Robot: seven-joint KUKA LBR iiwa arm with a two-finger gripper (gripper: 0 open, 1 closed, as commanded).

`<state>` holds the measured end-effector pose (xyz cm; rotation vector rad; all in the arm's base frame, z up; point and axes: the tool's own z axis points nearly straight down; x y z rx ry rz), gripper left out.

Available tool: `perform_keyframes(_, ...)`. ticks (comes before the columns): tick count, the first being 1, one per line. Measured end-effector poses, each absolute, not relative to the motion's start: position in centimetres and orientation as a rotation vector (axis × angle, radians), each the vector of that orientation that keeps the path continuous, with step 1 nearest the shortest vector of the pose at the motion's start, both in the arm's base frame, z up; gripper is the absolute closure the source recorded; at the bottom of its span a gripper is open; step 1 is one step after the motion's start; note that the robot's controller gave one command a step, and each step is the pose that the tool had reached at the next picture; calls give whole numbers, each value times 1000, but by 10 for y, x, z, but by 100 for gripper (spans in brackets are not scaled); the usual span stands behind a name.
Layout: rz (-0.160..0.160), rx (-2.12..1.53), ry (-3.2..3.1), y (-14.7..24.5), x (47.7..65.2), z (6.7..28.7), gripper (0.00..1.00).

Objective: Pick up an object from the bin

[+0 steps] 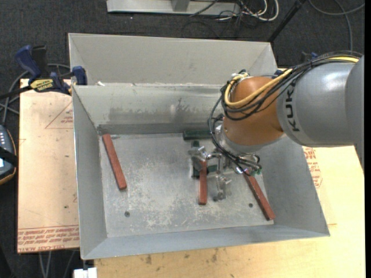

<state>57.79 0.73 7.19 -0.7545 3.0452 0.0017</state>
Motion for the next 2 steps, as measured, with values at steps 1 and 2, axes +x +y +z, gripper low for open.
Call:
perform_keyframes(1, 1, -754, 3042, 8, 579, 74, 100)
perform_keyframes(2, 2, -755, 3045, 8, 578, 72, 0)
